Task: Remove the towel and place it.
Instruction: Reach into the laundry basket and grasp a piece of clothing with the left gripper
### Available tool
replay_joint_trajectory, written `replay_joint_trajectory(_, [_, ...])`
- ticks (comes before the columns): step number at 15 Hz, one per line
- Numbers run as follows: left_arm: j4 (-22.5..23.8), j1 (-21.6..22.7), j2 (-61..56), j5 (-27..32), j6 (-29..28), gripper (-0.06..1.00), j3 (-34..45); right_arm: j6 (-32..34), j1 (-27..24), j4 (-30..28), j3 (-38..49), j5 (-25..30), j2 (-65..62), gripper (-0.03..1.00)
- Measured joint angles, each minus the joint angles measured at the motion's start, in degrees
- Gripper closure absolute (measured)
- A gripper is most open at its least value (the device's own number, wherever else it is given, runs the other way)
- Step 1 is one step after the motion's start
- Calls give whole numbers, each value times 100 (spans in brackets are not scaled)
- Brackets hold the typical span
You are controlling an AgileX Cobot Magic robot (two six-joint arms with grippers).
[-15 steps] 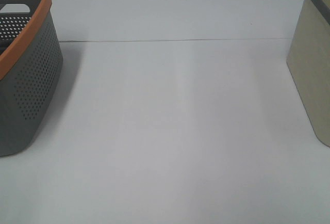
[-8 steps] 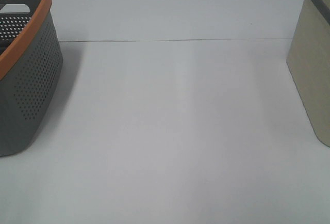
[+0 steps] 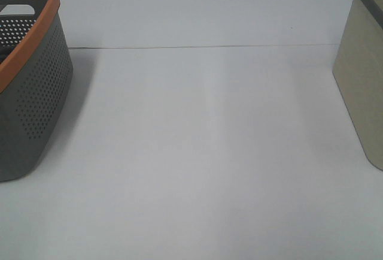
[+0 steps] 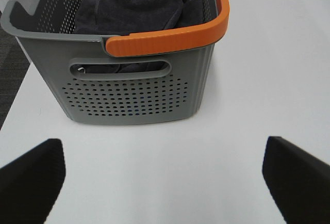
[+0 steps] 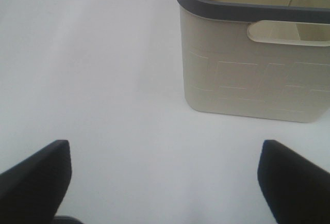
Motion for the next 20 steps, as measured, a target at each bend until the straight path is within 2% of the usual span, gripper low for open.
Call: replay_joint_trajectory(20, [57, 0, 0, -6, 23, -4, 0, 0, 0, 0, 0, 0, 0, 9])
